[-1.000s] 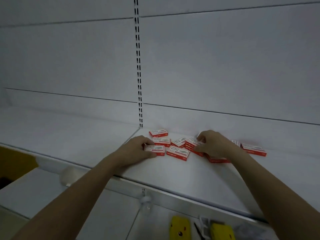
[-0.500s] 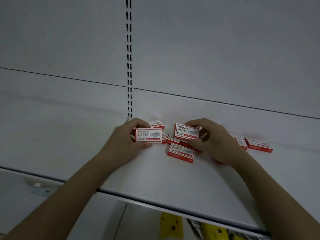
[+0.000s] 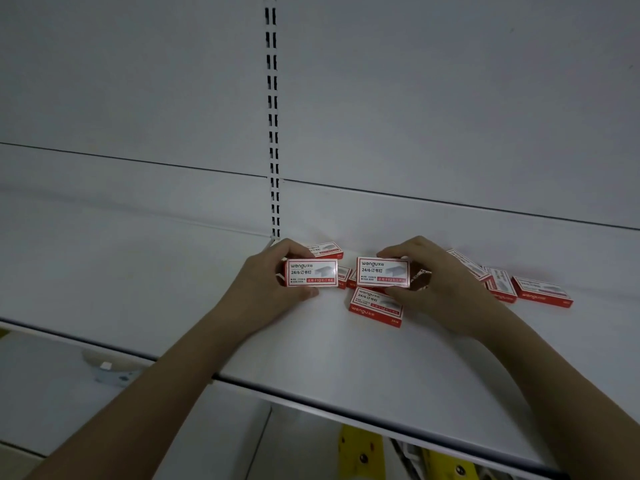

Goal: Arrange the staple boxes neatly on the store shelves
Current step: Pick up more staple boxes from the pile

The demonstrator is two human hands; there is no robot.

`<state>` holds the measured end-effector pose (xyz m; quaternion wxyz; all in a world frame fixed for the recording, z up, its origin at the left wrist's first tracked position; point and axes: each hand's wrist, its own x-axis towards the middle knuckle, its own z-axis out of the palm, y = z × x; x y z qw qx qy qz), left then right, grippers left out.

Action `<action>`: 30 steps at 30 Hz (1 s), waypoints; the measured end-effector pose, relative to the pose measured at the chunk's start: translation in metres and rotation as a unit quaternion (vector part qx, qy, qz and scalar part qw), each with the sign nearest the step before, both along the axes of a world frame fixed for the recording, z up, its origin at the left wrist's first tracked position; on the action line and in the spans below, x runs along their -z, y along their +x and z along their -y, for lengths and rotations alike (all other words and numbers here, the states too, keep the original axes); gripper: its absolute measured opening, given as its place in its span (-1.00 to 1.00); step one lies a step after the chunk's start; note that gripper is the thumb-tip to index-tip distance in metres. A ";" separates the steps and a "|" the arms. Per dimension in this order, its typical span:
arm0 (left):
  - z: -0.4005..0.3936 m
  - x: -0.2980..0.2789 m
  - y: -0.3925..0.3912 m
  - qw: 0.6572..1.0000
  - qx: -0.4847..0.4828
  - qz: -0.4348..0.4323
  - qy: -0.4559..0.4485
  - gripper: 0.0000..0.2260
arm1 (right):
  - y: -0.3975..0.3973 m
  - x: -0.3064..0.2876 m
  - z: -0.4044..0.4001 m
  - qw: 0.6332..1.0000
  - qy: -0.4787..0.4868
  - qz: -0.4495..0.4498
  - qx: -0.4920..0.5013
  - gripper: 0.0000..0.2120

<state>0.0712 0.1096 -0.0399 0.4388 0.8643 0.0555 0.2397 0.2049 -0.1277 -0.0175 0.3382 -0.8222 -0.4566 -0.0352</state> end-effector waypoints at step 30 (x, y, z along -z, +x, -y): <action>0.044 -0.037 0.006 0.995 0.097 0.013 0.012 -0.71 | -0.052 -0.057 0.131 0.933 0.183 -0.126 0.284 -0.60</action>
